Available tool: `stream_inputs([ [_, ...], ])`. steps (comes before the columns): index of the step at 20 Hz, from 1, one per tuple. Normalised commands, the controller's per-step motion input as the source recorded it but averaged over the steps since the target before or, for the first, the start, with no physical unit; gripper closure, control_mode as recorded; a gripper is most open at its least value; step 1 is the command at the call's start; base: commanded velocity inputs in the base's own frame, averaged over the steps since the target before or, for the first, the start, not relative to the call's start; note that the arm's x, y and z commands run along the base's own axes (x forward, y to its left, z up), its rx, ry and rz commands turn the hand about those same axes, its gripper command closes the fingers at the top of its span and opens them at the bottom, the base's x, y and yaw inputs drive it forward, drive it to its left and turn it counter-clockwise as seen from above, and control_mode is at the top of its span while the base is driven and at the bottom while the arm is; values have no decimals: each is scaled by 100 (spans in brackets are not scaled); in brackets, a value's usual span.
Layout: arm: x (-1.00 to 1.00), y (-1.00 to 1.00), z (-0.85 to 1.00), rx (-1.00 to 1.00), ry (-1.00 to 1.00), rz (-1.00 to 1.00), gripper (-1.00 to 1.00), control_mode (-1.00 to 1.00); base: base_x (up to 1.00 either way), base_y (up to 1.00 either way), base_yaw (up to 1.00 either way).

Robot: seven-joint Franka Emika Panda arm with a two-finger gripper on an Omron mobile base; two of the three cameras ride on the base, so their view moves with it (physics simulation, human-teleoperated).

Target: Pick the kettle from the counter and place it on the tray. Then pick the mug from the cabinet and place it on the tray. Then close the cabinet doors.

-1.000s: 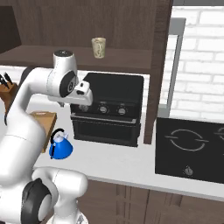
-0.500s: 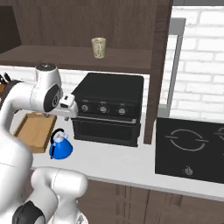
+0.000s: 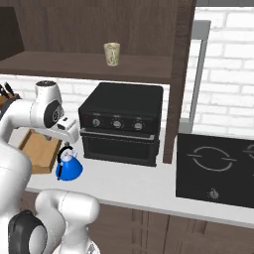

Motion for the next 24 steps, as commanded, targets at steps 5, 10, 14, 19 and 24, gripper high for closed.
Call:
stream_inputs([
  [5, 24, 21, -35, 0, 10, -6, -100, -100, 0, 0, 0],
  [10, 9, 2, -32, -8, -1, 0, -100, -100, 0, 0, 0],
  [14, 15, 0, -27, -4, -1, 0, -100, -100, 0, 0, 0],
  [19, 25, 0, -21, -1, 0, 0, -100, -100, 0, 0, 0],
  [24, 21, 0, -20, 0, 0, 0, -100, -100, 0, 0, 0],
])
